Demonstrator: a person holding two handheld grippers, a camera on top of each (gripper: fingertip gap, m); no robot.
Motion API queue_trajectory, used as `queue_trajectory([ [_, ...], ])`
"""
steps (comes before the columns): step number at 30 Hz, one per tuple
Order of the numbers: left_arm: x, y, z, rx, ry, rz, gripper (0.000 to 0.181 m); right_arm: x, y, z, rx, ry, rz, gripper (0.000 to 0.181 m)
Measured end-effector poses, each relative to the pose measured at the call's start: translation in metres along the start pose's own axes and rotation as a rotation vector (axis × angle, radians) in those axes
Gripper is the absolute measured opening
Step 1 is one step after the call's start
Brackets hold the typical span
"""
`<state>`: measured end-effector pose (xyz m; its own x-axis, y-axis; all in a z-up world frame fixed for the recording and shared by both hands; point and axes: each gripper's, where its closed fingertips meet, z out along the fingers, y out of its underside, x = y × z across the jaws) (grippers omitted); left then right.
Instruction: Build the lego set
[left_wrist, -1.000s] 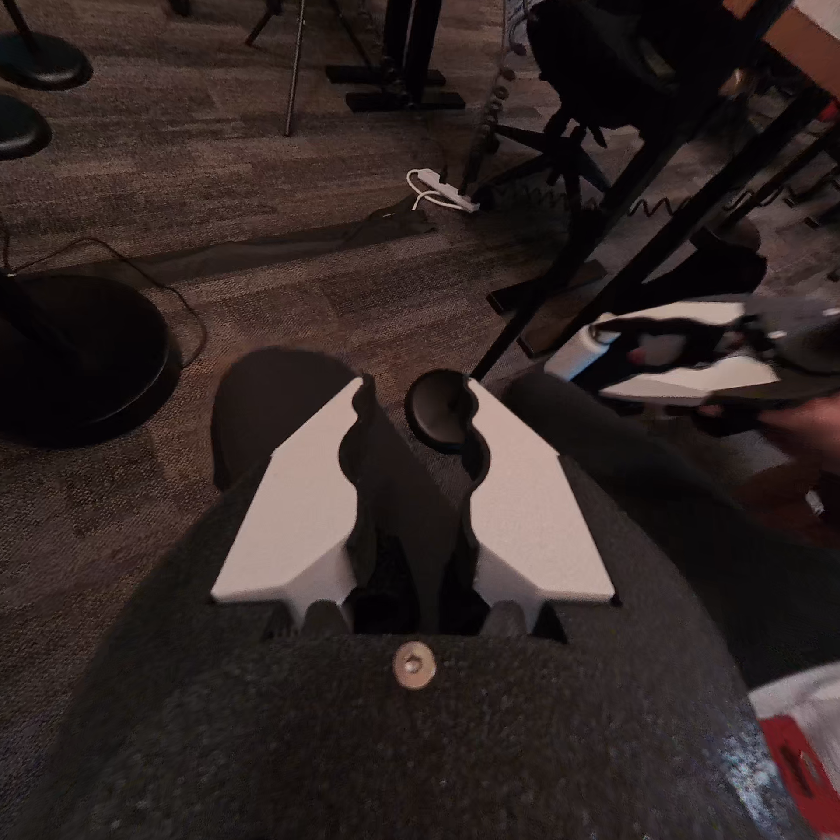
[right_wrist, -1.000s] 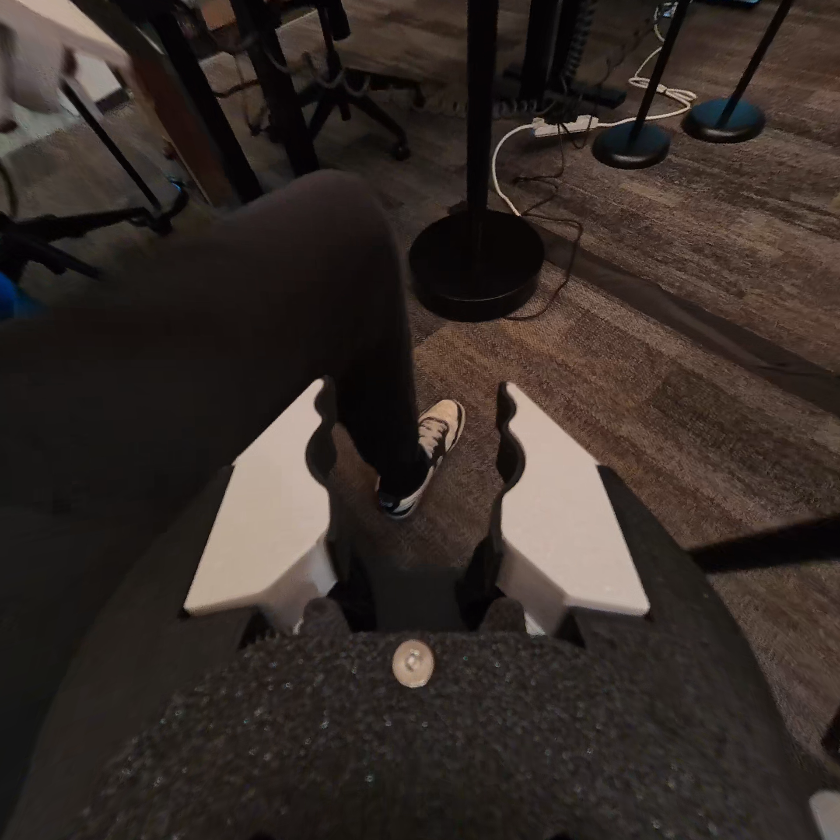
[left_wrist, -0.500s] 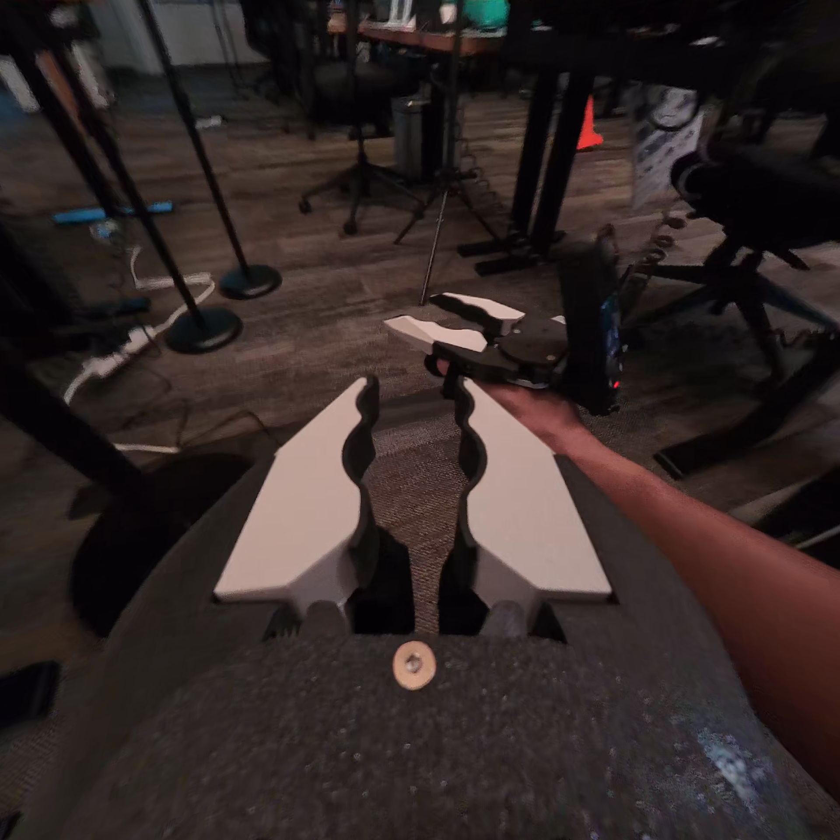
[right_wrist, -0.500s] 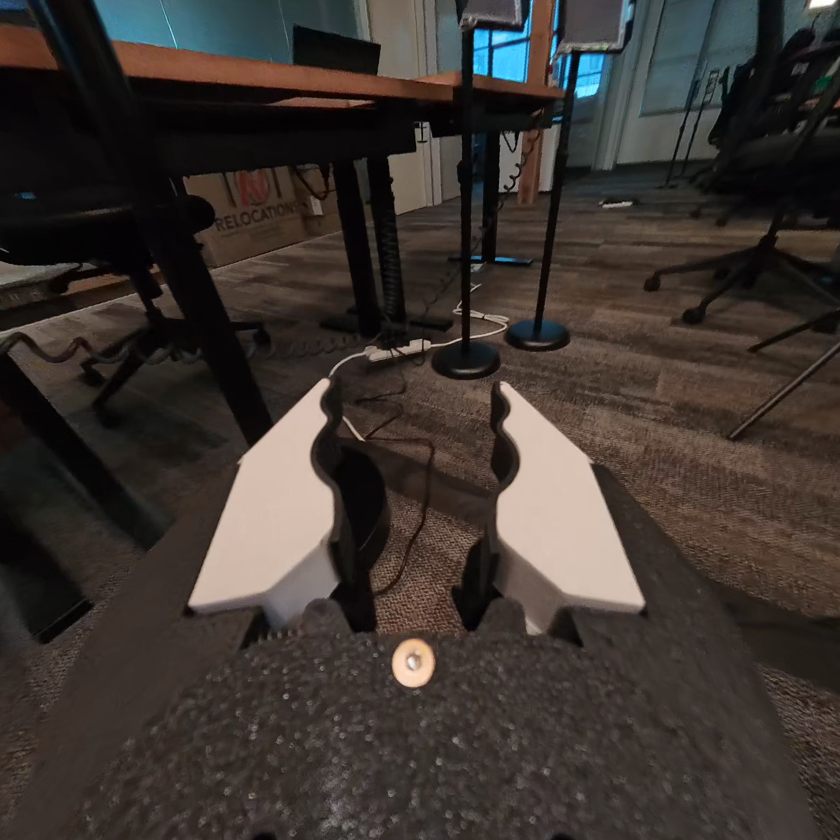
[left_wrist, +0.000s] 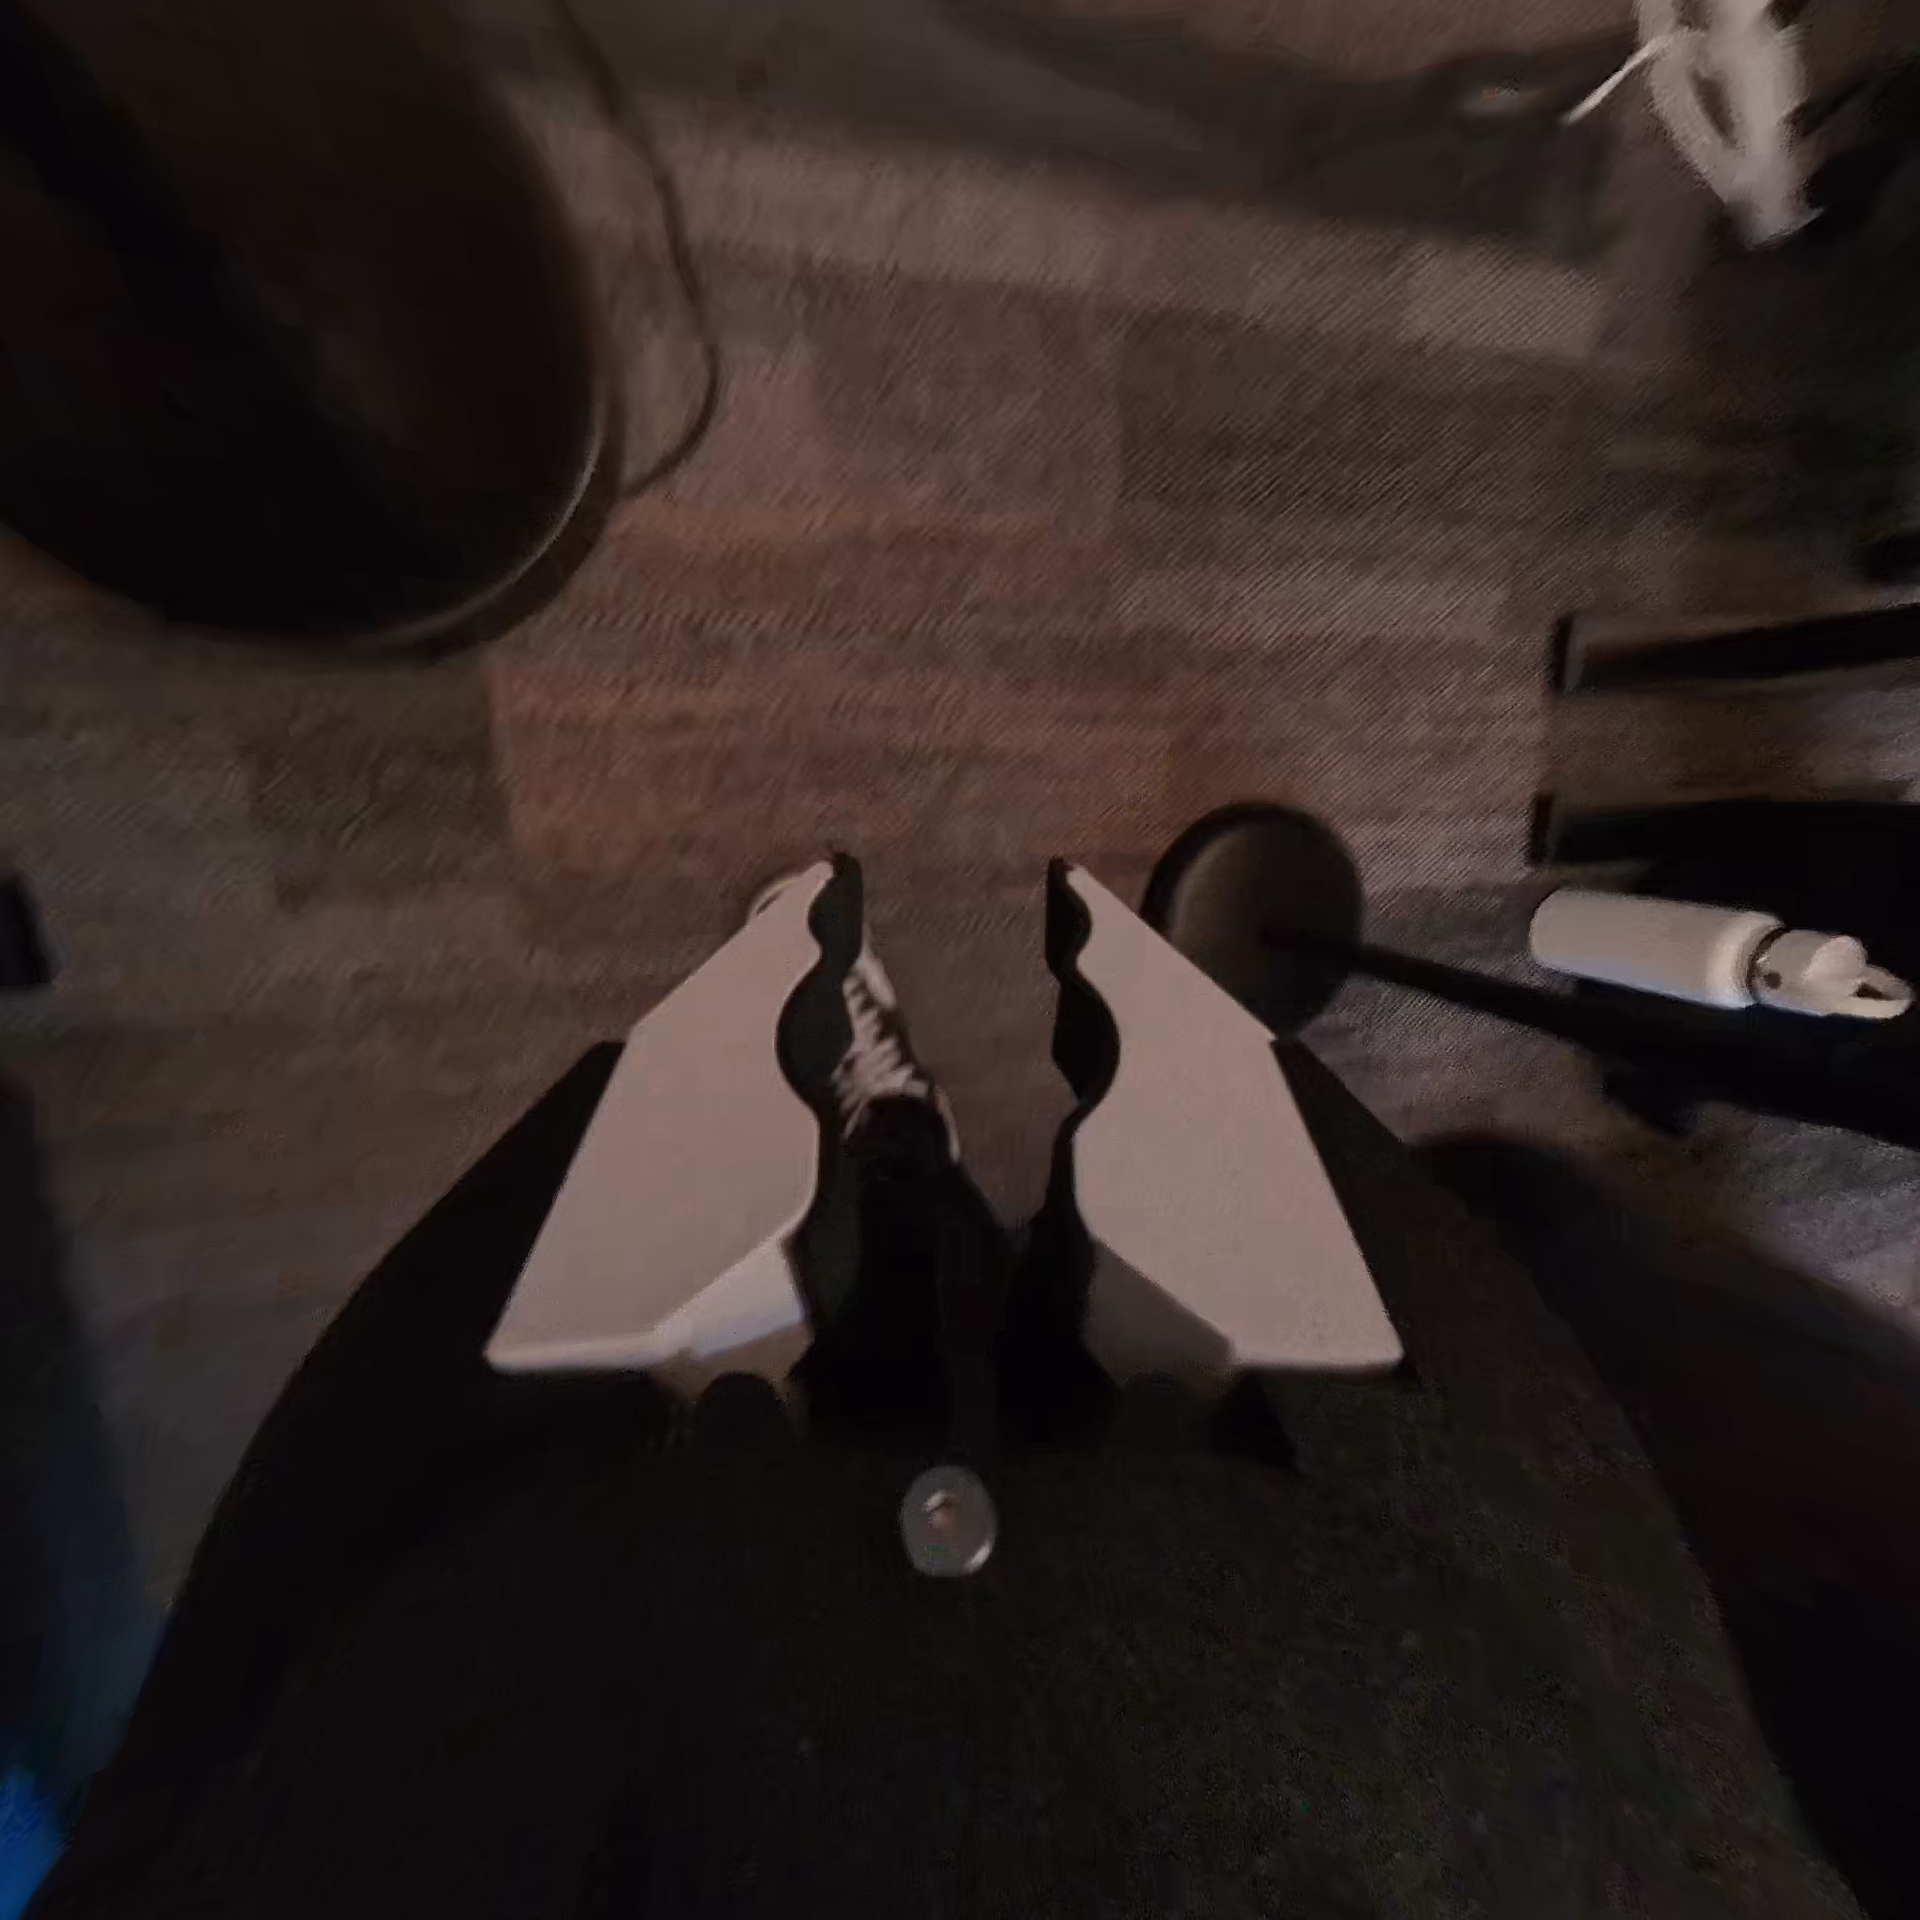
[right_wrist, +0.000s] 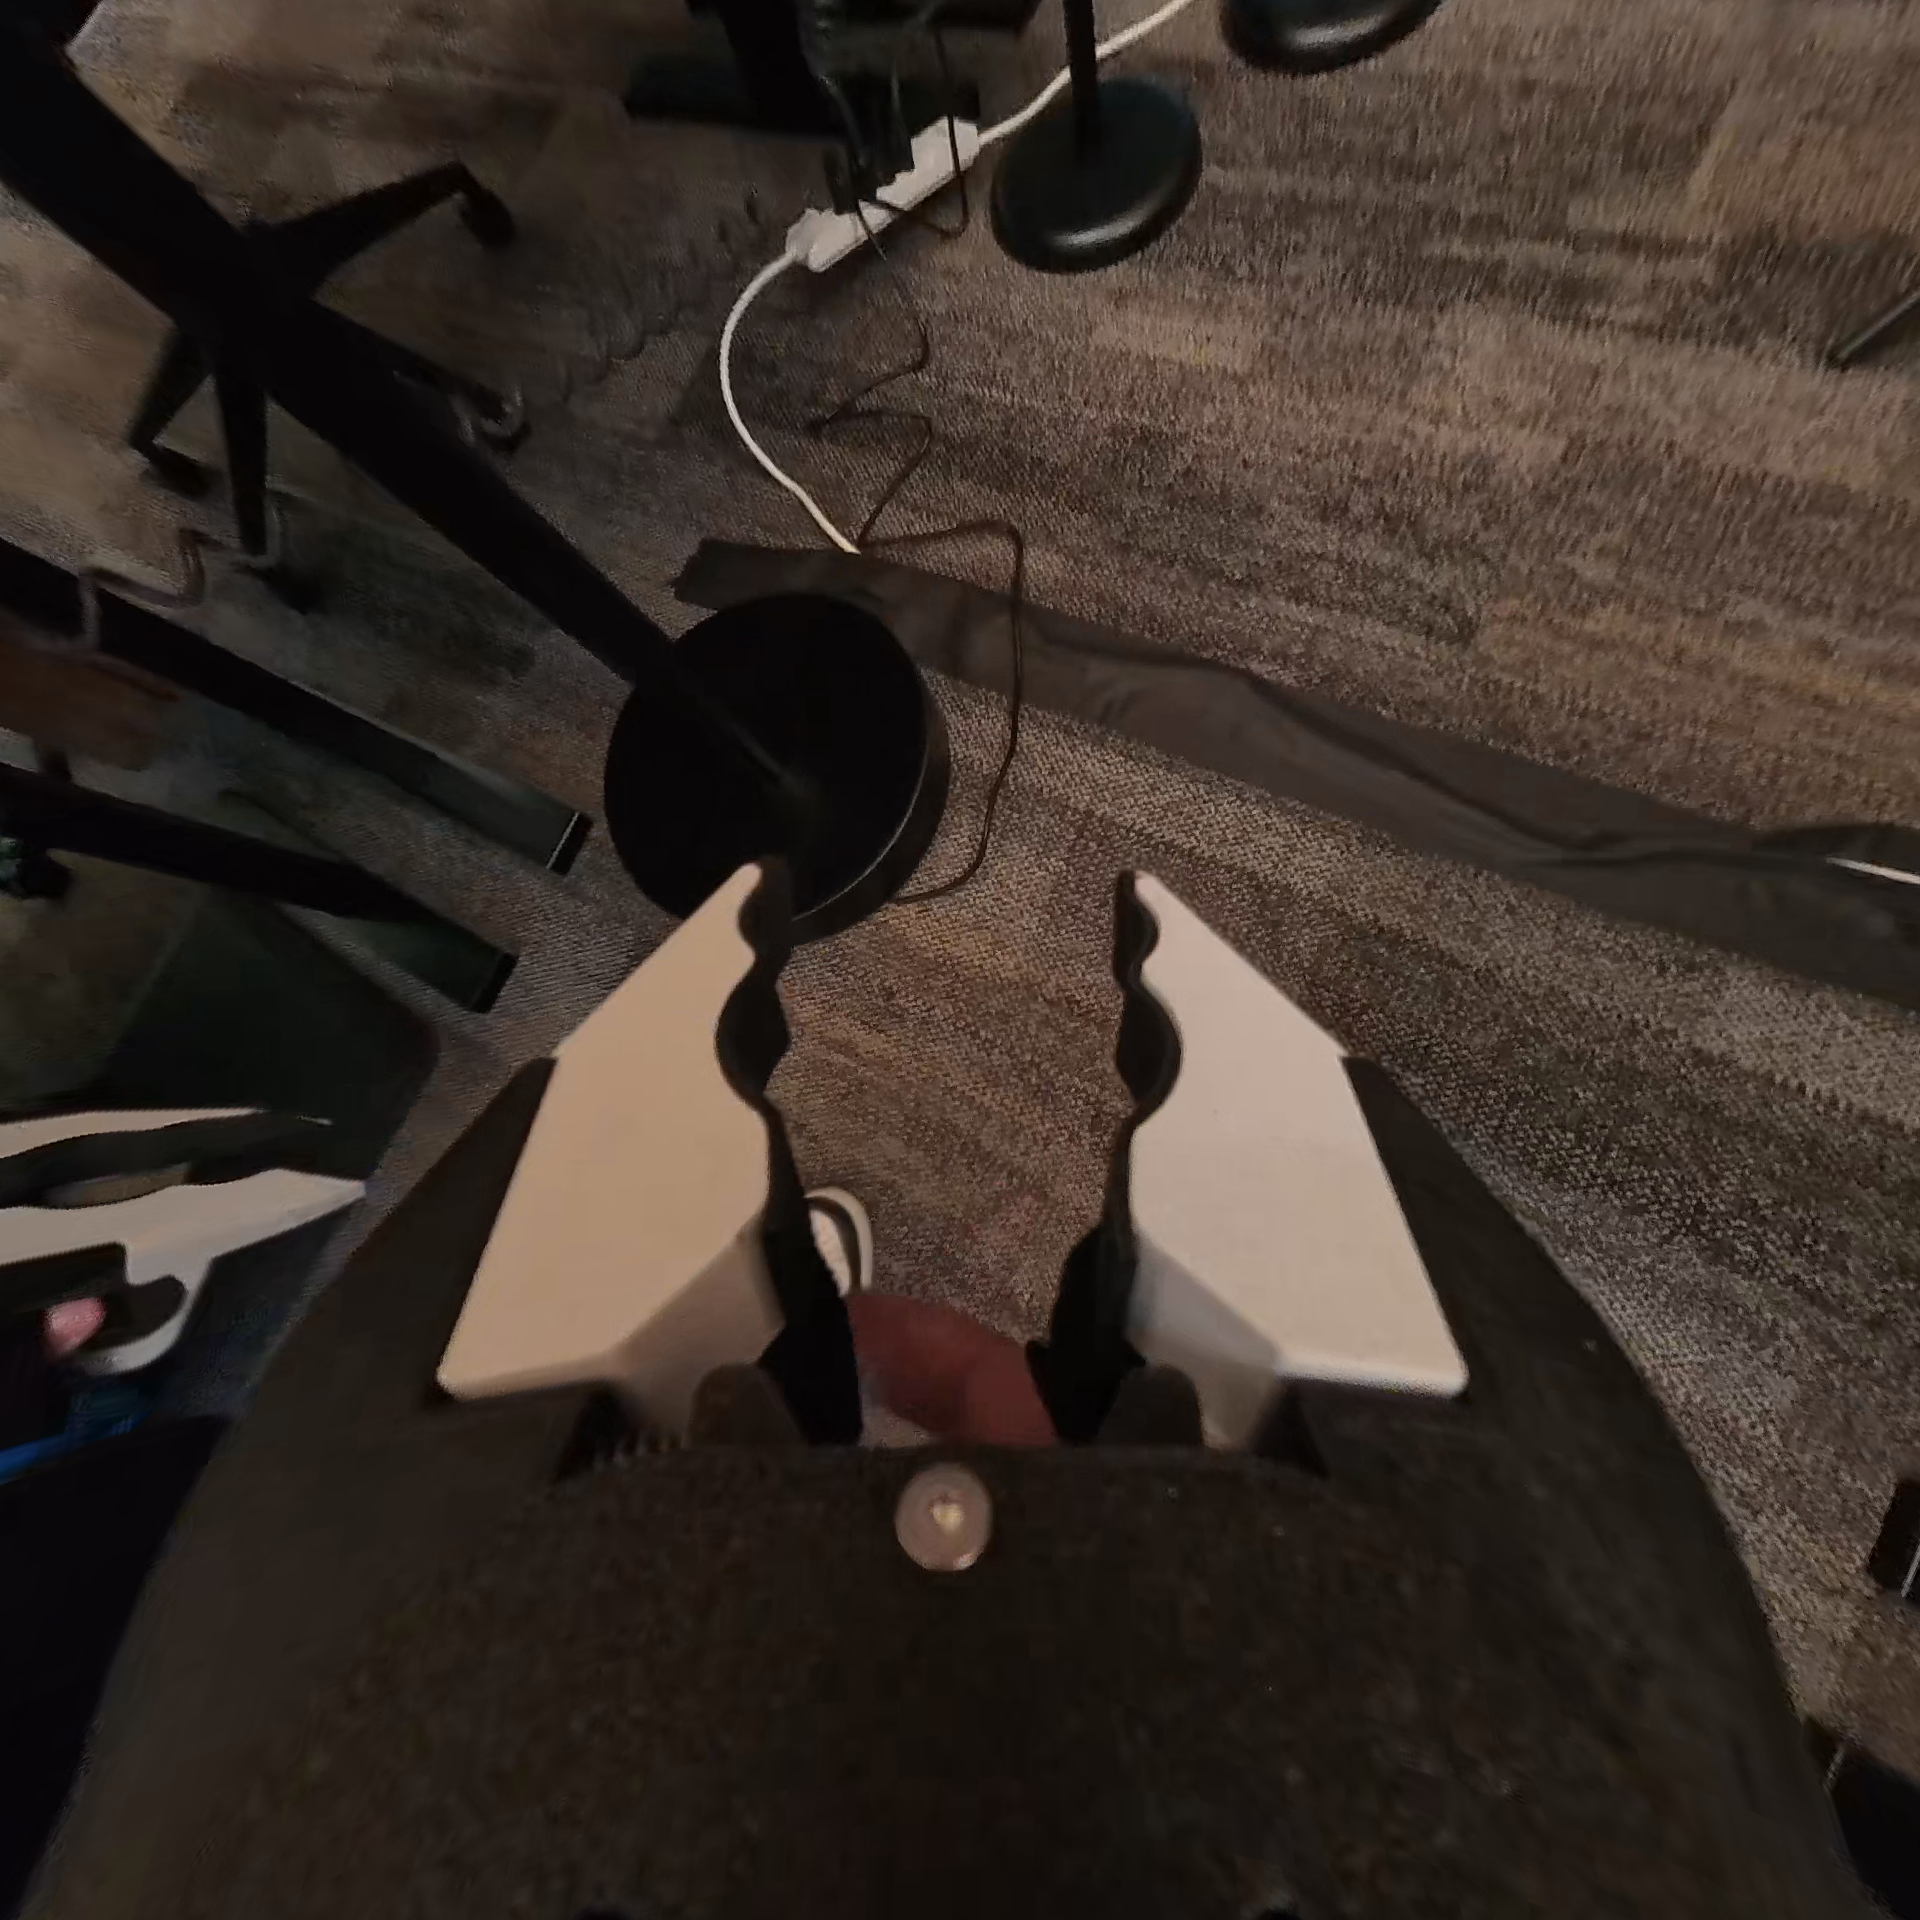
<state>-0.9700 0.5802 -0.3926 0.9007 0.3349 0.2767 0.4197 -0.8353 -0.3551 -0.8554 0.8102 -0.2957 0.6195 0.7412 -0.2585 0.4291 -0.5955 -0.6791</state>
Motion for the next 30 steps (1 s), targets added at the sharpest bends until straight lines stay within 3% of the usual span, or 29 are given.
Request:
queue_trajectory([
  [4,-0.049,-0.013,-0.031,-0.129,-0.114,-0.029,0.033,0.028,-0.039,0.000,-0.023,0.012,-0.010,0.059],
  [6,-0.072,-0.033,-0.041,-0.170,-0.155,-0.019,0.033,0.046,-0.059,0.009,-0.046,0.021,-0.051,0.058],
  [9,-0.093,-0.085,-0.048,-0.203,-0.166,-0.001,0.033,0.075,-0.098,0.029,-0.043,0.019,-0.037,0.055],
  [13,-0.102,-0.177,-0.040,-0.223,-0.190,0.060,0.033,0.129,-0.150,0.071,-0.047,0.000,0.007,0.054],
  [18,-0.095,-0.294,-0.004,-0.269,-0.226,0.038,0.034,0.205,-0.213,0.138,-0.125,-0.077,0.017,0.054],
  [24,-0.084,-0.425,0.058,-0.251,-0.269,-0.001,0.035,0.272,-0.321,0.217,-0.168,-0.156,-0.074,0.050],
  [30,-0.099,-0.548,0.146,-0.271,-0.285,0.060,0.035,0.324,-0.428,0.333,-0.167,-0.189,-0.069,0.053],
])
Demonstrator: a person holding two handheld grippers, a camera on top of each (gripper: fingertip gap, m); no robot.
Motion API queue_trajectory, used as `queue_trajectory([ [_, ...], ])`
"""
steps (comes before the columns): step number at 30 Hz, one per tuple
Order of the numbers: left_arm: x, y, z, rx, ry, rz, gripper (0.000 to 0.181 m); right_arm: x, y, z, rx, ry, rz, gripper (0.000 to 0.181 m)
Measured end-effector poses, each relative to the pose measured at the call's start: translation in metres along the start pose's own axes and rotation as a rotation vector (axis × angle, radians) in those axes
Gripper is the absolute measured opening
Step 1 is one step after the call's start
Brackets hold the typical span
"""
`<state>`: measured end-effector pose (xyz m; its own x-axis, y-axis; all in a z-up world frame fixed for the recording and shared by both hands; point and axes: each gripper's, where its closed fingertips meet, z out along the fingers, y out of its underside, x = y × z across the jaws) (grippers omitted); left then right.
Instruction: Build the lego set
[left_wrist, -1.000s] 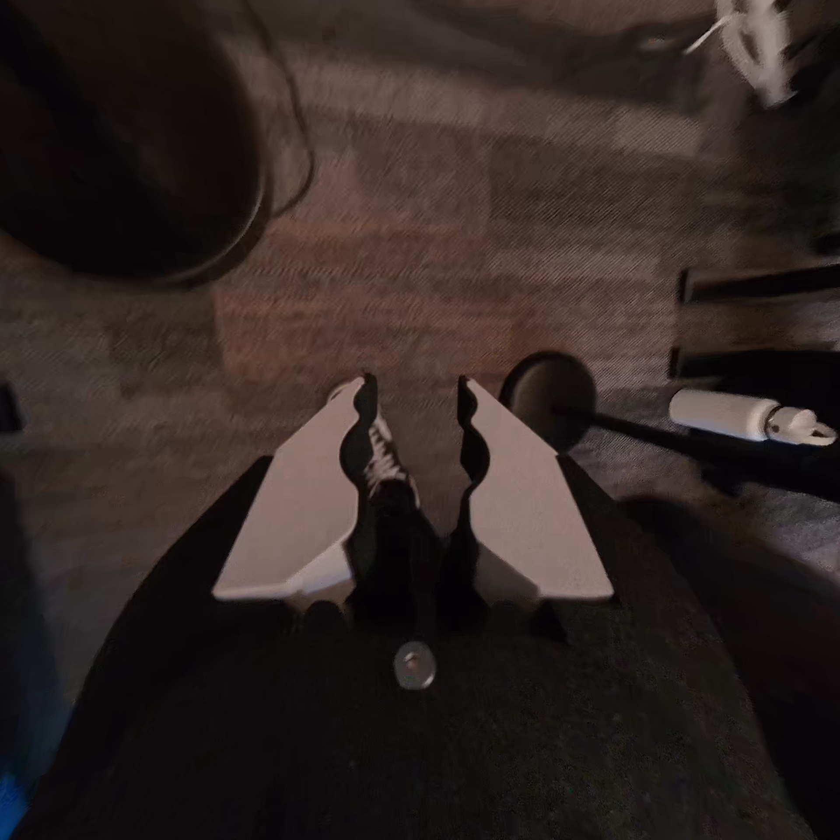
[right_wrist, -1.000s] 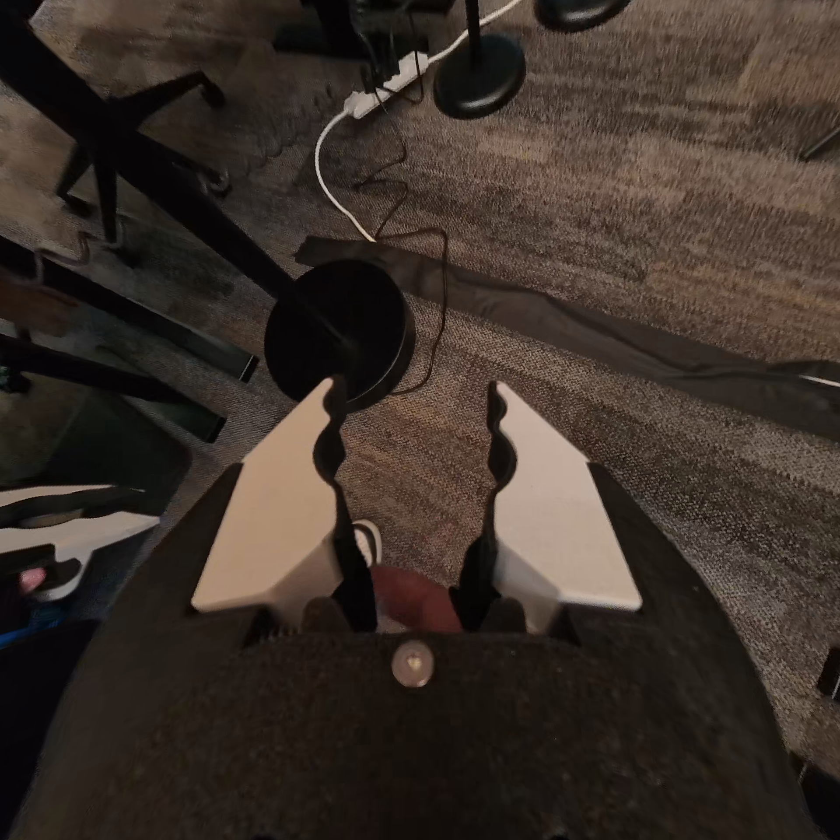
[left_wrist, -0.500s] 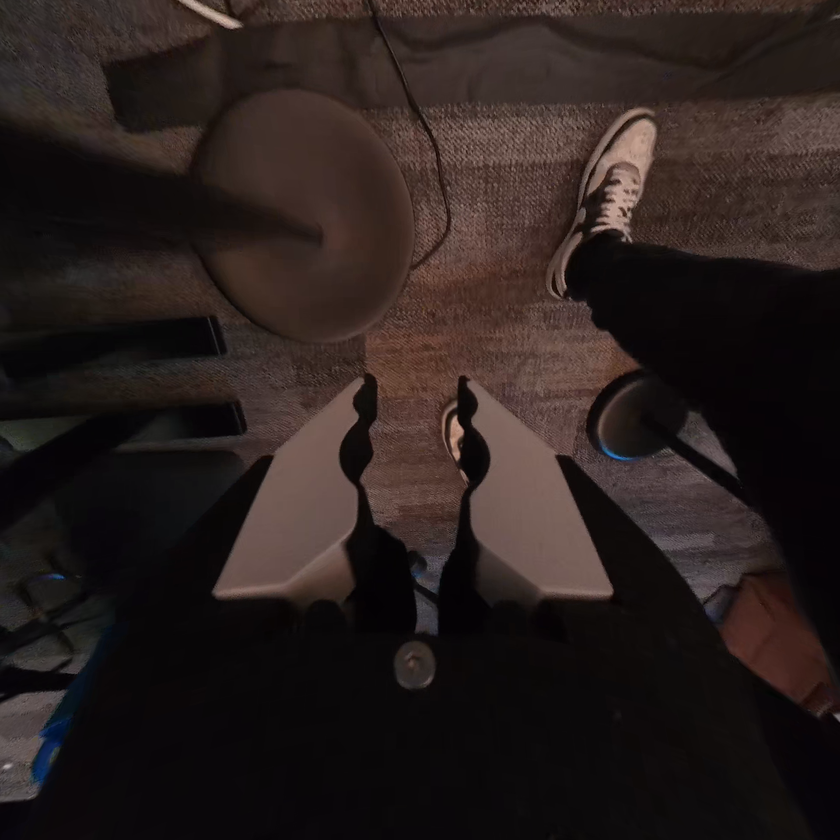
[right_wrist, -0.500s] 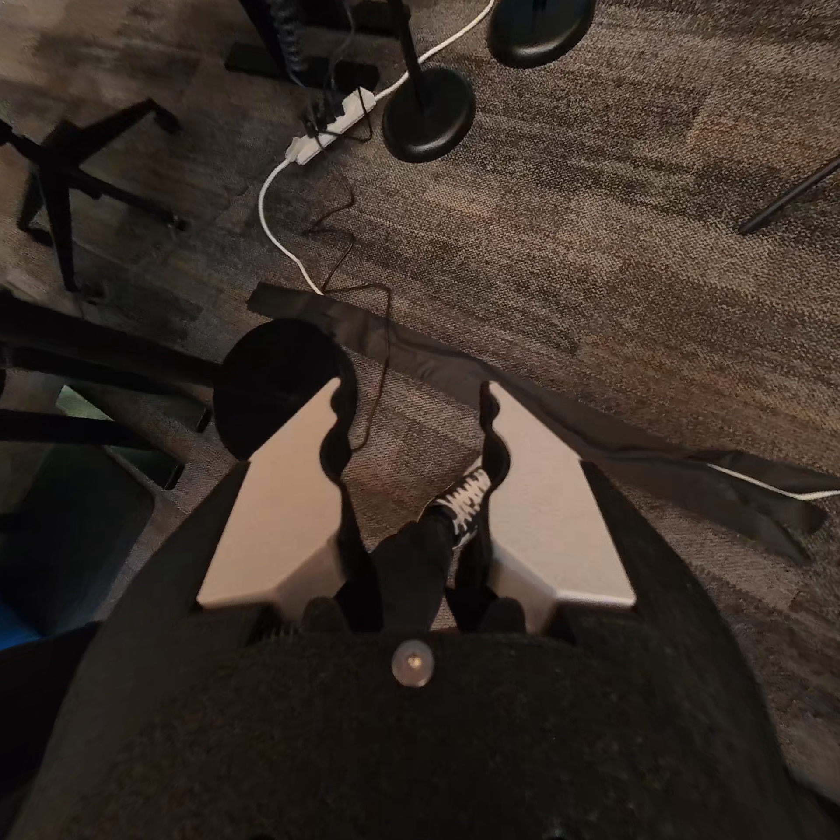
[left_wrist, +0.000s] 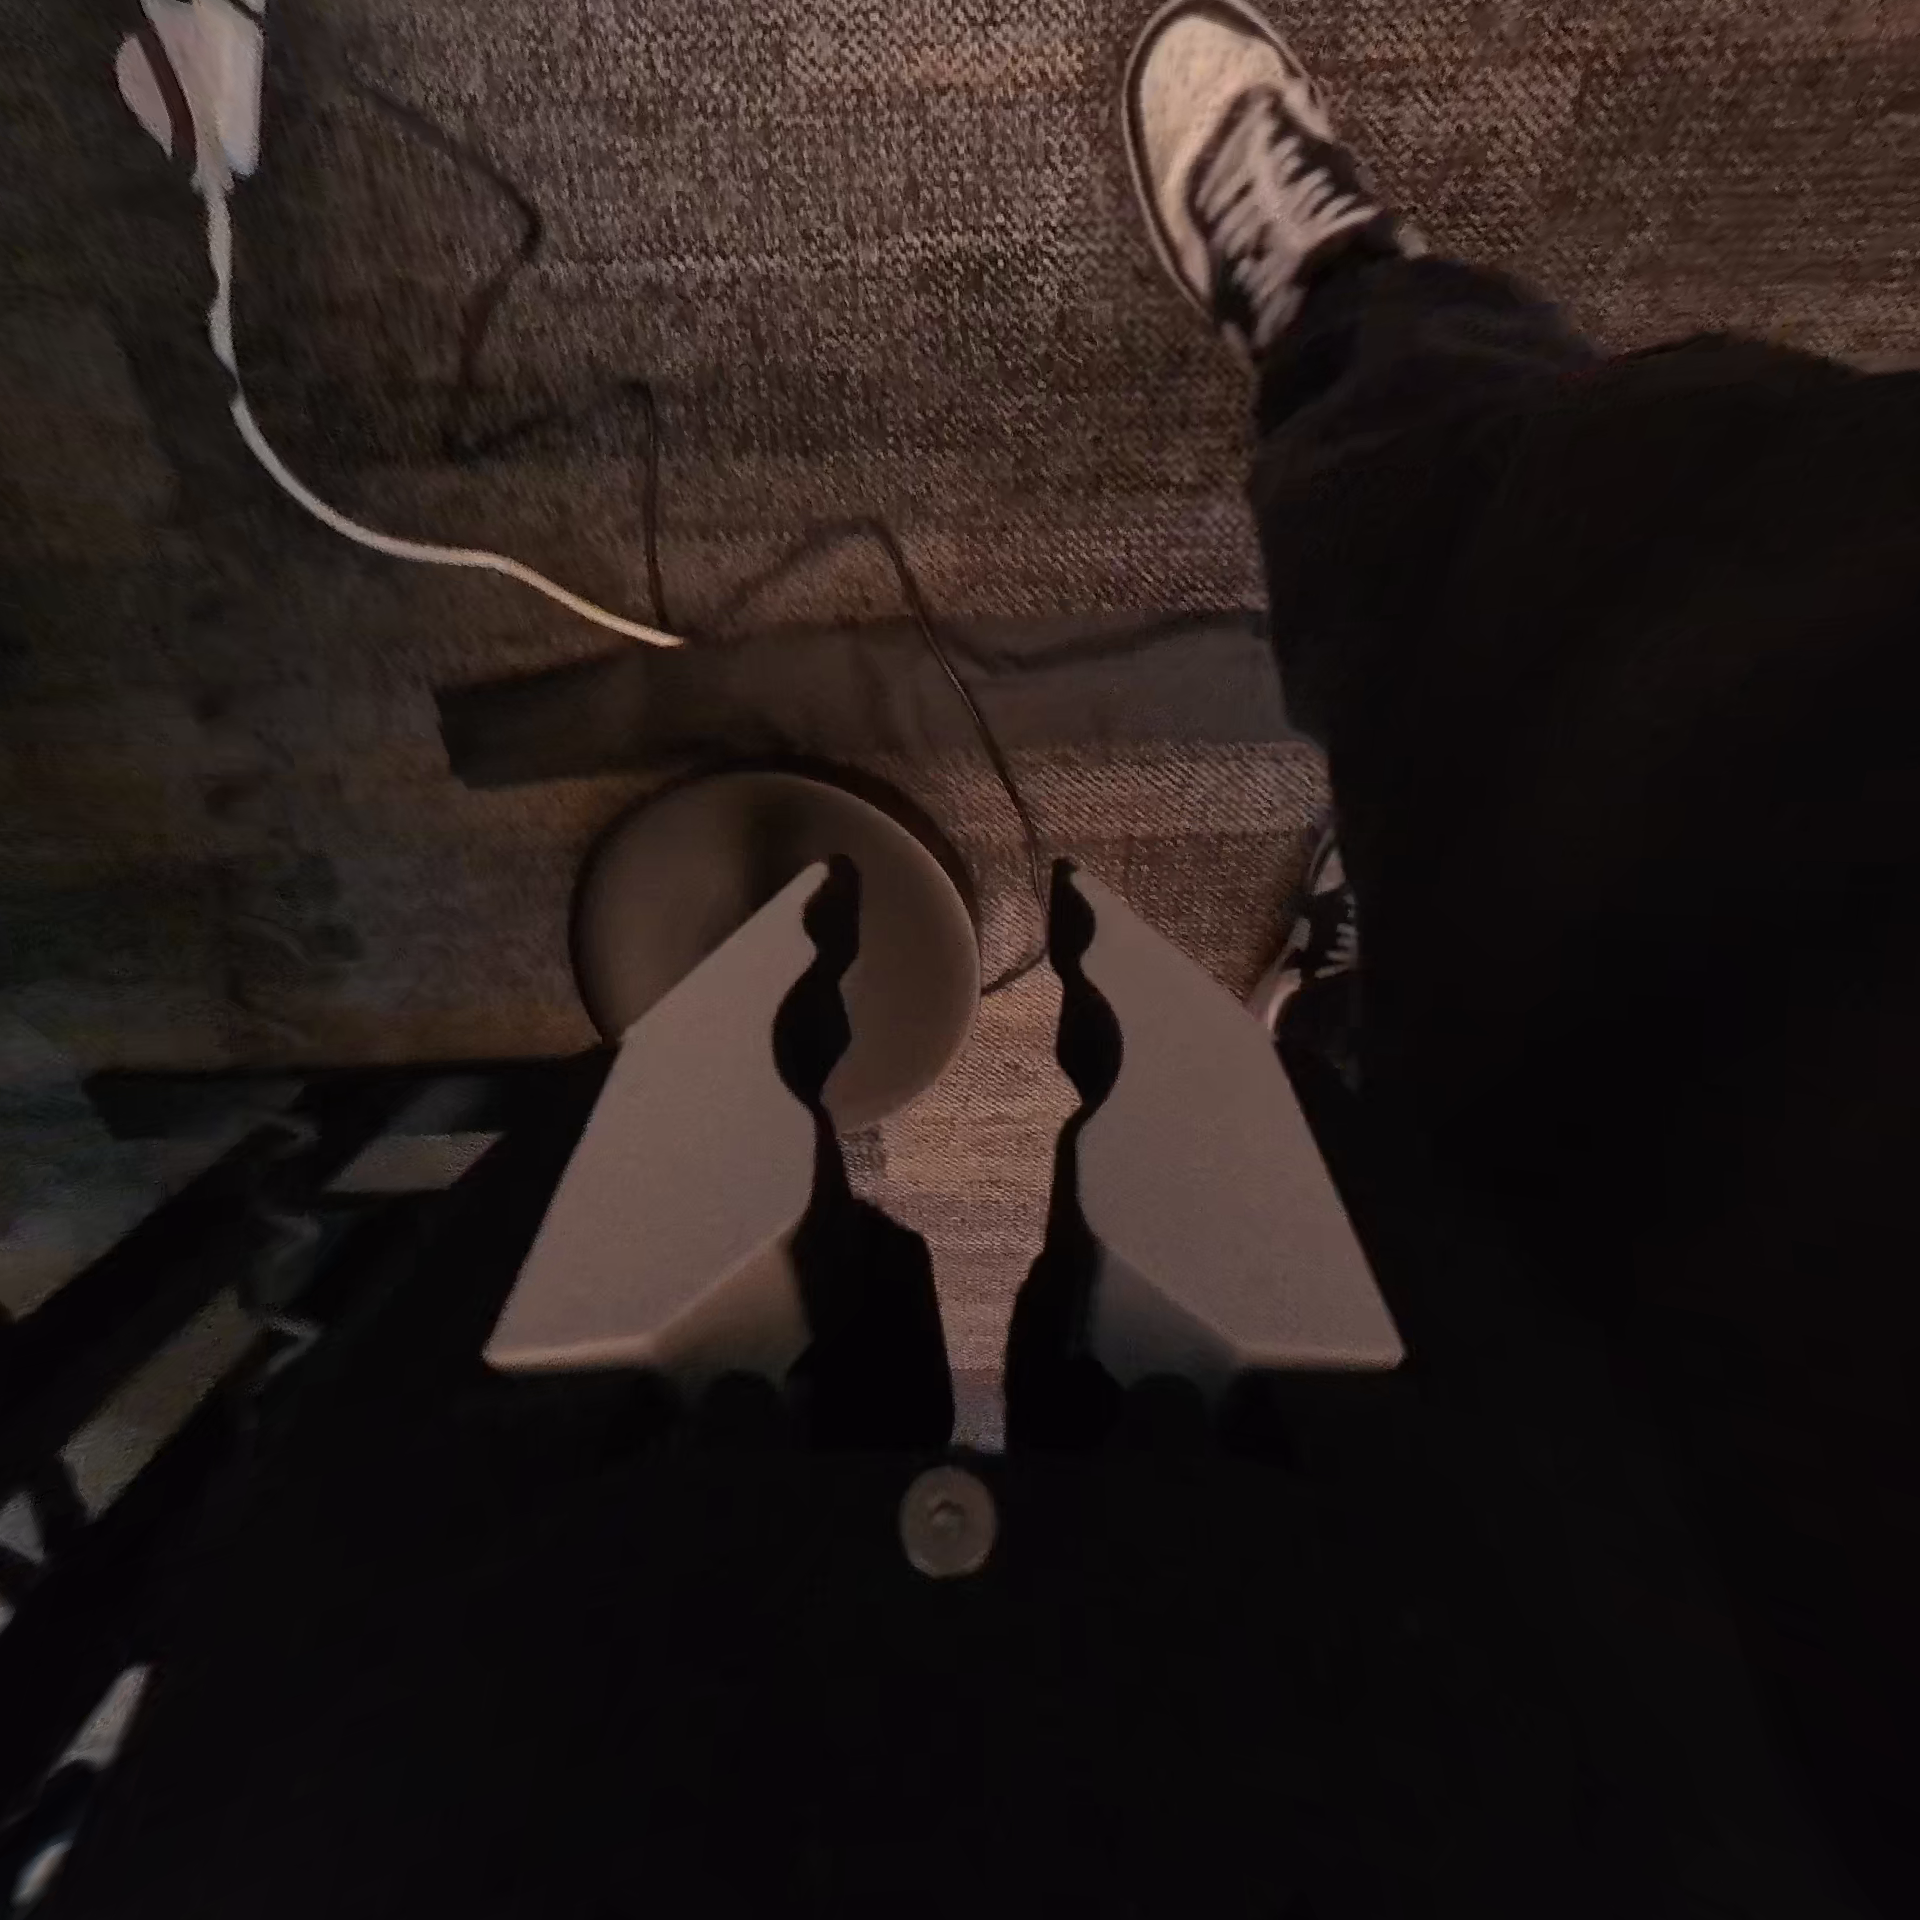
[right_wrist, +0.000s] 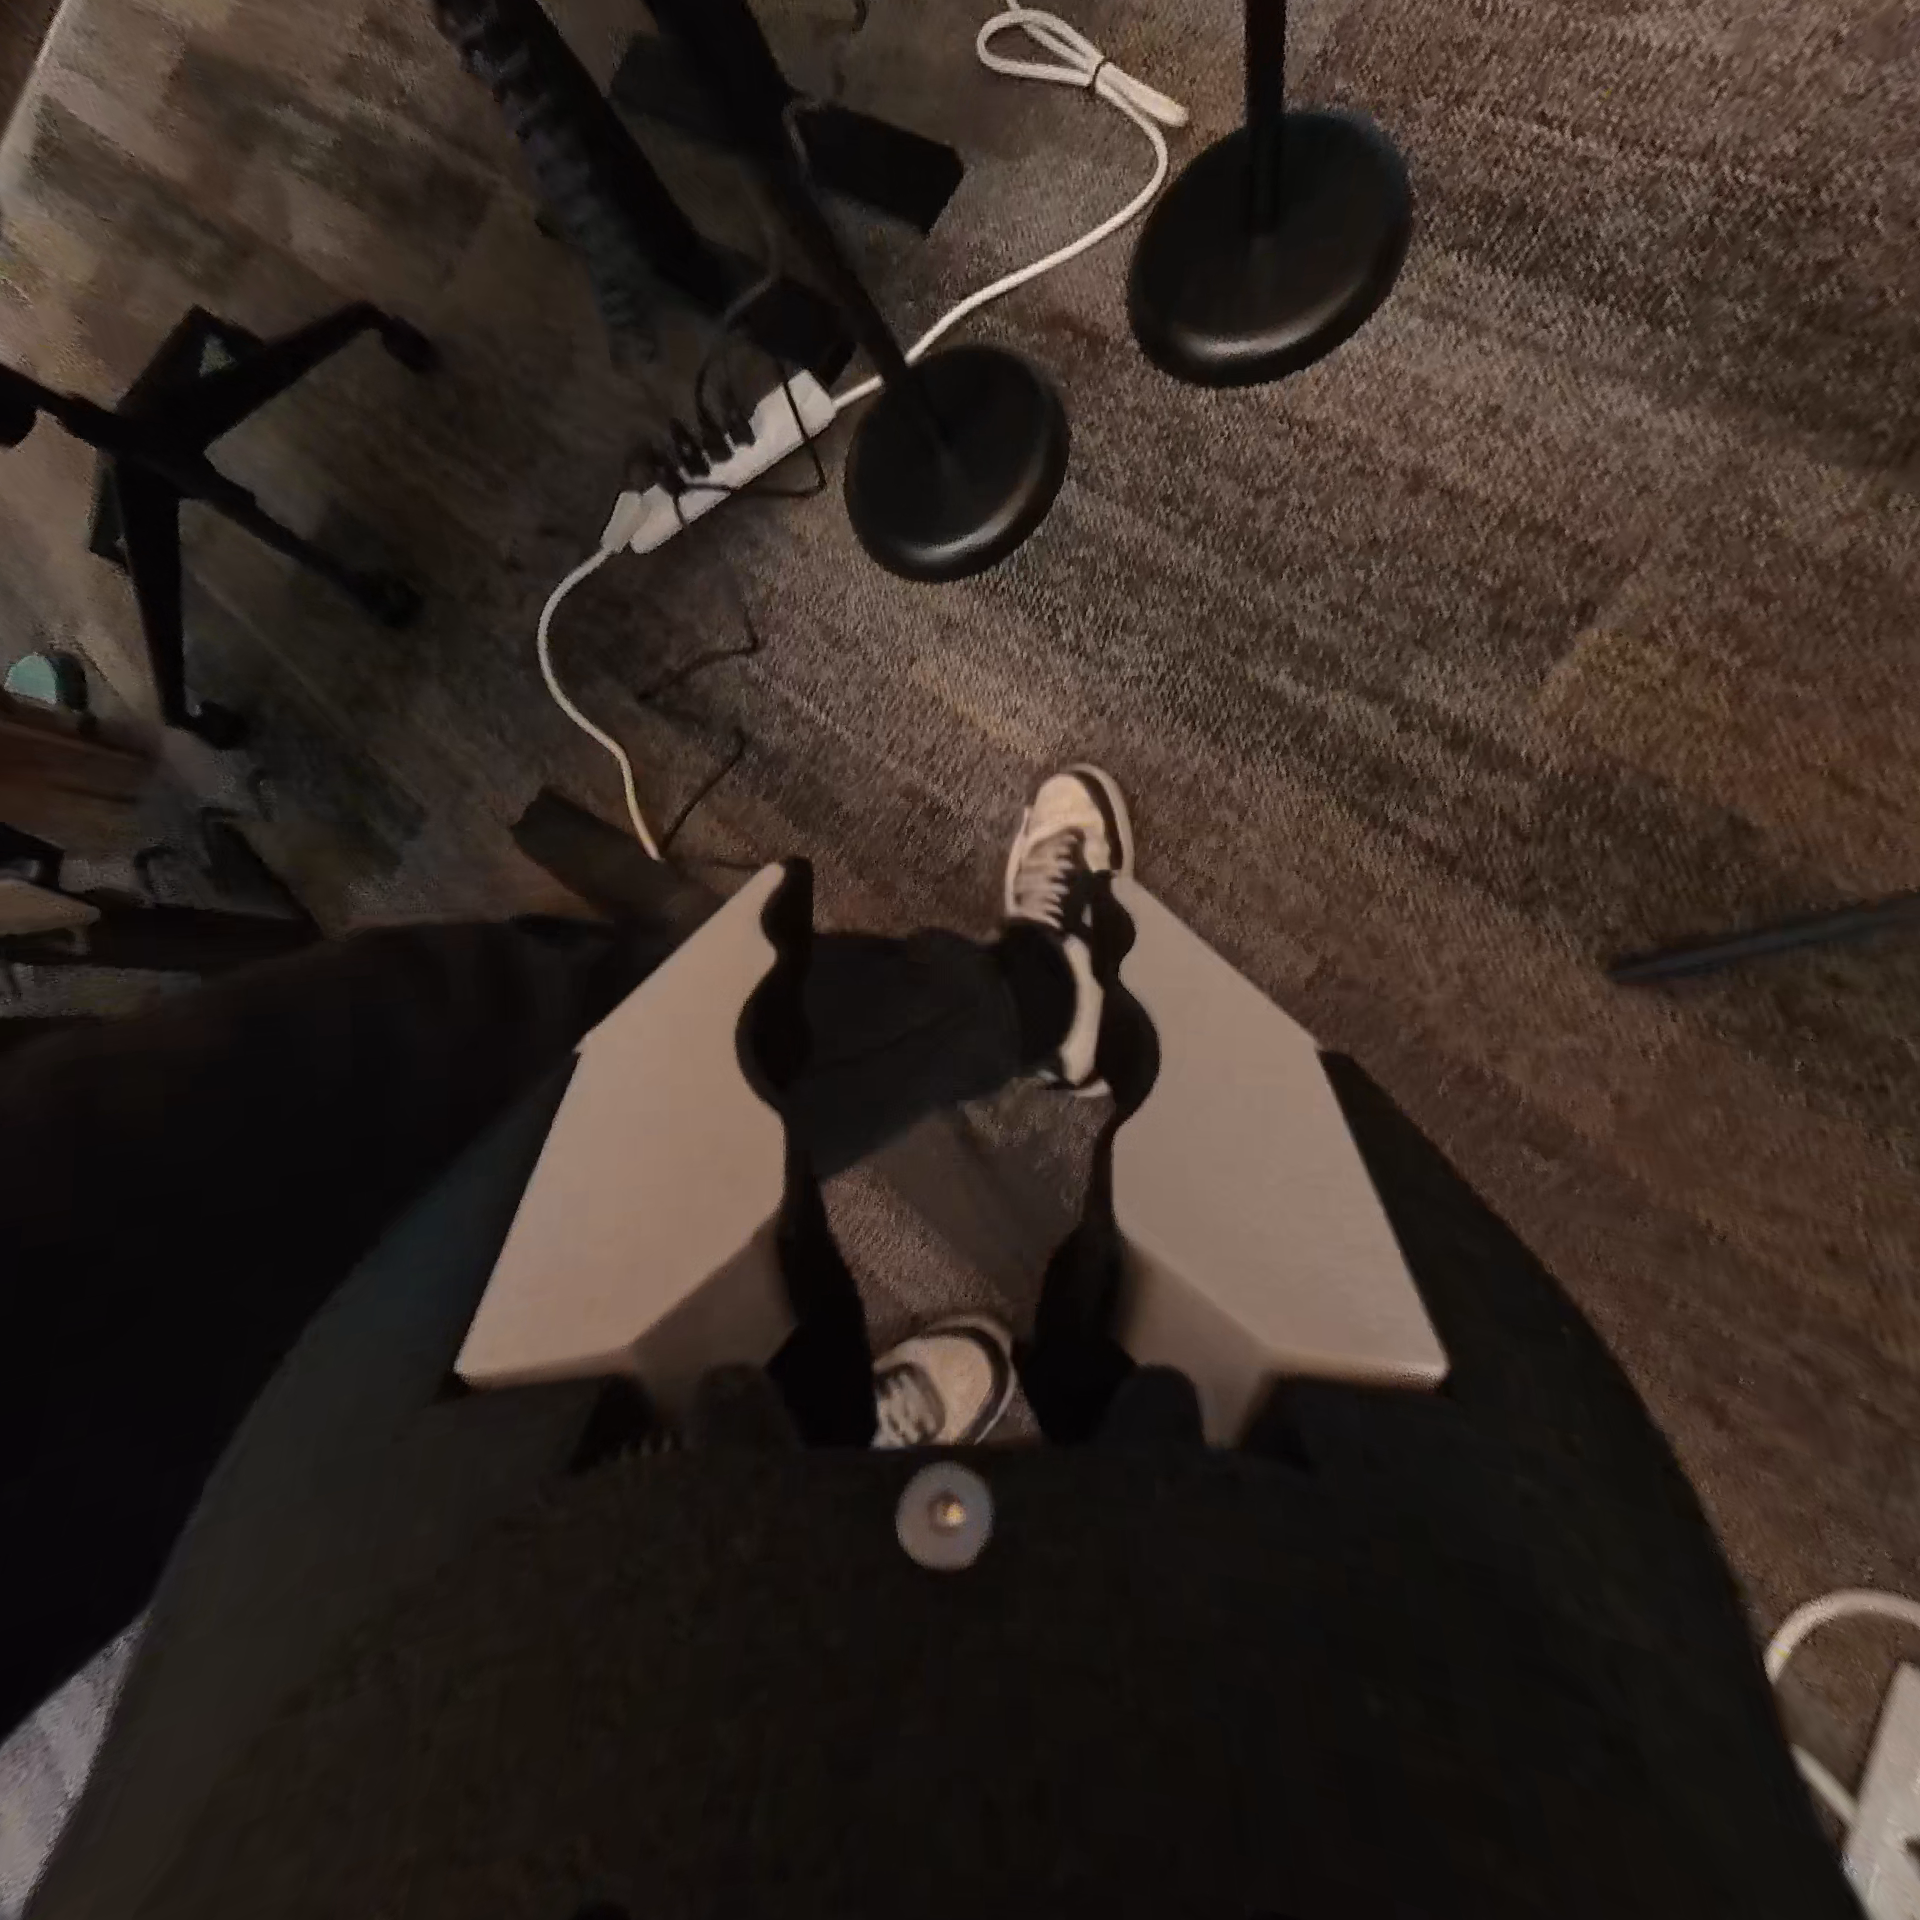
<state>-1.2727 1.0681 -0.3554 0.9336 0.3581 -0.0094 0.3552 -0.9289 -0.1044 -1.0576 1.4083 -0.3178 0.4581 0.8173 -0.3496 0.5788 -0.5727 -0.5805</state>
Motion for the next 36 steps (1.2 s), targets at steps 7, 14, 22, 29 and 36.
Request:
queue_trajectory([
  [7,-0.014,-0.153,0.087,-0.083,0.028,-0.045,0.038,0.077,-0.149,0.145,0.018,-0.077,-0.022,0.053],
  [14,-0.001,-0.248,0.140,-0.062,0.024,-0.169,0.039,0.111,-0.217,0.264,0.012,-0.186,-0.066,0.053],
  [22,0.029,-0.303,0.184,-0.126,-0.002,-0.204,0.039,0.200,-0.218,0.326,-0.051,-0.205,-0.021,0.052],
  [29,0.056,-0.394,0.193,-0.150,-0.029,-0.201,0.037,0.341,-0.255,0.332,-0.100,-0.110,0.018,0.052],
  [36,0.094,-0.584,0.228,-0.011,0.016,-0.186,0.037,0.442,-0.375,0.346,-0.090,-0.106,-0.074,0.050],
])
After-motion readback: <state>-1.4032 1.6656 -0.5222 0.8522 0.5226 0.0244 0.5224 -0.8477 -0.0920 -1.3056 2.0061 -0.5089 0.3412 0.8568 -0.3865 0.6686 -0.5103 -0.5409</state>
